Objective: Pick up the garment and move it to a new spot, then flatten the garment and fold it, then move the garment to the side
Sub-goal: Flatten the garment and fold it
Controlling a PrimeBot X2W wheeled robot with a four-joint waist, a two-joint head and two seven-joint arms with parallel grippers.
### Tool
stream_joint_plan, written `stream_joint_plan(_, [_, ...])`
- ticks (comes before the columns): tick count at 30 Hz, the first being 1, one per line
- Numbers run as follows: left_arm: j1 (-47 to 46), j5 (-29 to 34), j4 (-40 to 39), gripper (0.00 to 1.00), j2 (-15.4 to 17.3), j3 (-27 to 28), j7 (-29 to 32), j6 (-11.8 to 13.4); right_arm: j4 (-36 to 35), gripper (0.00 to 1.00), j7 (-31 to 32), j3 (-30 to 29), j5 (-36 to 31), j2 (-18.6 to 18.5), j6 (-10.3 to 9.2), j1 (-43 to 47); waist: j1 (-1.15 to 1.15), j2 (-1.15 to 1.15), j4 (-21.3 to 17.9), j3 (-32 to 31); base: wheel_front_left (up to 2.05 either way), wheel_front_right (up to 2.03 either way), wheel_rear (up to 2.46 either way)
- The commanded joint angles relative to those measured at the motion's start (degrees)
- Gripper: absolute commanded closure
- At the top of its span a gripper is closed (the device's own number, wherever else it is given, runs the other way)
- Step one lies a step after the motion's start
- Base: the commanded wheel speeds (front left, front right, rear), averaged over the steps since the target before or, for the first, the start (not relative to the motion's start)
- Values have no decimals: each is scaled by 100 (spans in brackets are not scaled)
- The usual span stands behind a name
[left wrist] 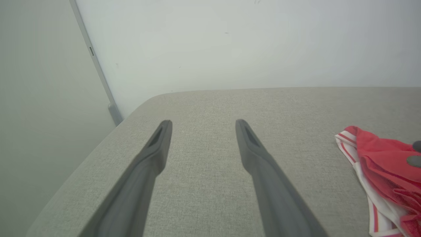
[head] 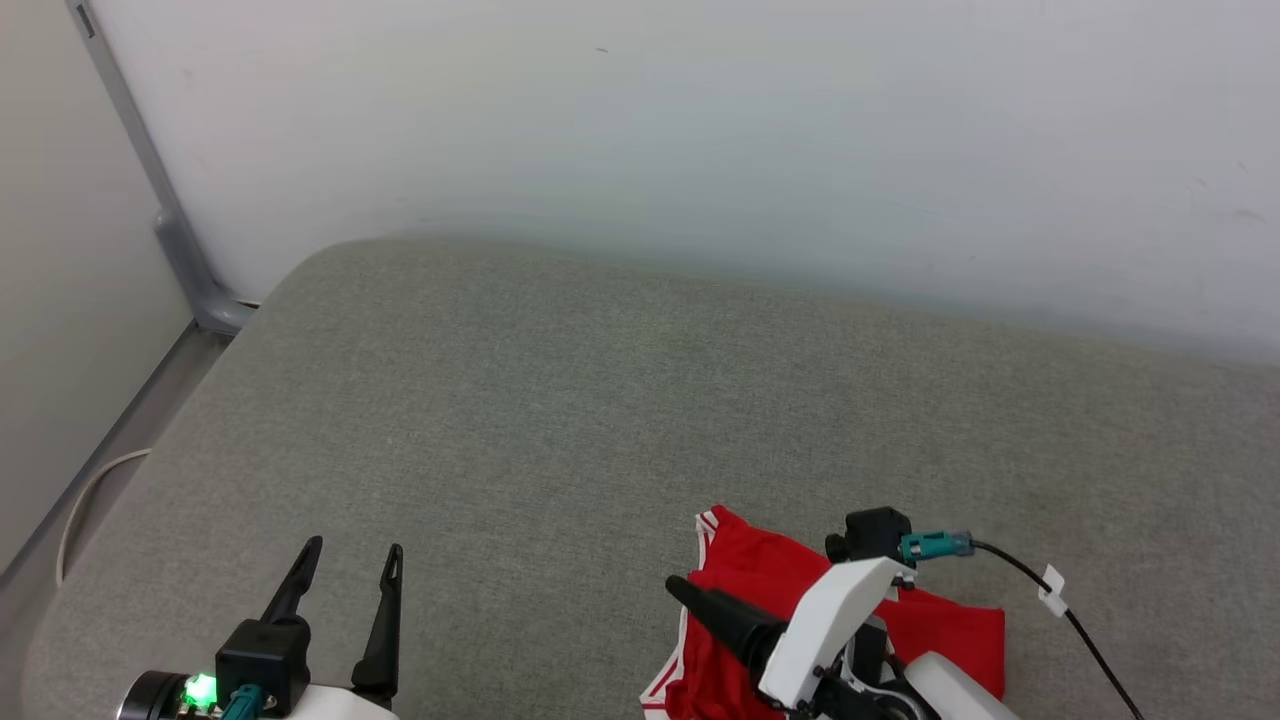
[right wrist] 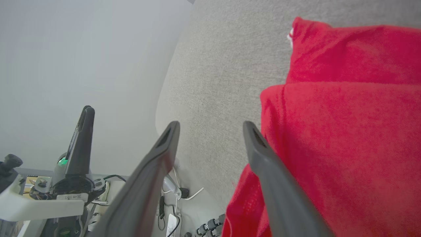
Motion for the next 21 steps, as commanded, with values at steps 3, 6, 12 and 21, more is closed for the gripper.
stream_joint_plan(3, [-69, 37, -73, 0, 11, 16, -15, 13, 127, 0, -256, 218, -85, 1, -3, -443, 0, 0, -140, -9, 0, 0, 0])
stream_joint_plan(6, [-61, 30, -152, 0, -34, 37, -14, 4, 378, 0, -583, 213, -821, 0, -3, -858, 0, 0, -273, -1, 0, 0, 0])
stream_joint_plan(12, [-45, -25, -367, 0, -176, 108, -14, -60, 387, 0, -1114, 5, -2576, -699, -4, -1309, 0, 0, -552, 28, 0, 0, 0])
stream_joint_plan(21, [-53, 55, -625, 0, -426, 191, -14, -219, -503, 0, -1736, -1280, -4457, -1793, -4, -744, 0, 0, -910, 116, 0, 0, 0])
